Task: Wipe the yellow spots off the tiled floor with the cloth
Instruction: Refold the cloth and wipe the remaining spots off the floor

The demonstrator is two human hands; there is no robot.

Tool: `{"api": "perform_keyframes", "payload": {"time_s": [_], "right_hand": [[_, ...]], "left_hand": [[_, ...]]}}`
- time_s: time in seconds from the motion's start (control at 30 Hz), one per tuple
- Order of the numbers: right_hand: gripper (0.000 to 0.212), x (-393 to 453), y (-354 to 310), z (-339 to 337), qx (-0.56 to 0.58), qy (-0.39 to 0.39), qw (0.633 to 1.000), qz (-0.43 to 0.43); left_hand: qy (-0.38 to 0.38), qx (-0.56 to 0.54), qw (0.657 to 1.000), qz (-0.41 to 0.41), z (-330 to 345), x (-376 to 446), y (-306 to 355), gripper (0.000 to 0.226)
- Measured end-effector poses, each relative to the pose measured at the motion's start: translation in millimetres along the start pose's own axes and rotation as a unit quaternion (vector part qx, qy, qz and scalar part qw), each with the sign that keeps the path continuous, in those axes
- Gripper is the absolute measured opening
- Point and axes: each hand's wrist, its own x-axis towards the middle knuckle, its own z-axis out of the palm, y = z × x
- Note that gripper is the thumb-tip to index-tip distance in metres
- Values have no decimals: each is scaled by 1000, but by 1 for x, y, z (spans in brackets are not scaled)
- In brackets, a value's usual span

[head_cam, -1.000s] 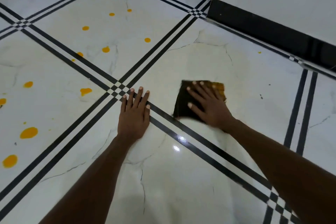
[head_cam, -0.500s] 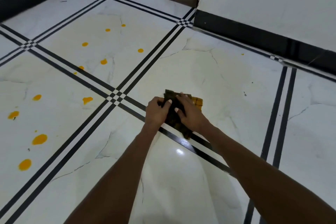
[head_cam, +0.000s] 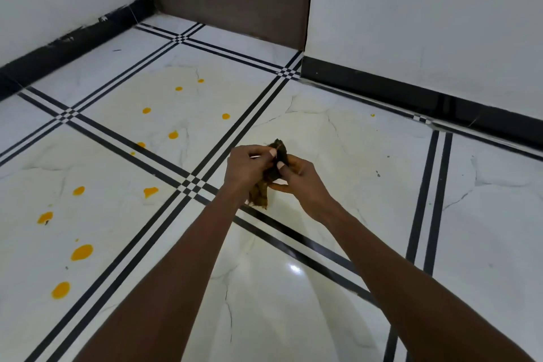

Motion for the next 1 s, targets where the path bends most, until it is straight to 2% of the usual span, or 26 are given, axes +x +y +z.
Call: {"api": "perform_keyframes", "payload": {"time_s": [0.1, 0.2, 0.33, 0.47, 0.57, 0.73, 0.8, 0.87, 0.93, 1.0], "right_hand": [[38, 3, -4, -4, 72, -20, 997, 18], [38, 4, -6, -9, 146, -20, 989, 33], [37, 4, -5, -14, 237, -6, 969, 67], [36, 0, 1, -17, 220, 8, 974, 50], [39, -2, 3, -18, 213, 9, 976, 38], [35, 0, 6, -21, 287, 24, 952, 105], [26, 2, 7, -25, 302, 66, 941, 138], [20, 4, 10, -33, 189, 124, 961, 158], [23, 6, 10, -43, -26, 141, 979, 147], [51, 8, 3, -51, -163, 123, 972, 119]], "left_hand": [[26, -11, 1000, -1, 2, 2, 6, 18], [41, -107, 992, -43, 7, 2, 14, 17], [16, -187, 979, -84, 8, 6, 21, 23], [-8, -245, 965, -92, 8, 4, 22, 29], [-21, -239, 967, -90, 9, 5, 20, 32], [-10, -252, 959, -126, 7, 9, 22, 21], [6, -251, 960, -120, 2, 10, 29, 21], [21, -176, 981, -78, -5, 12, 34, 23], [32, -47, 998, 2, -11, 13, 41, 26], [21, 48, 996, 77, -16, 13, 52, 28]]}}
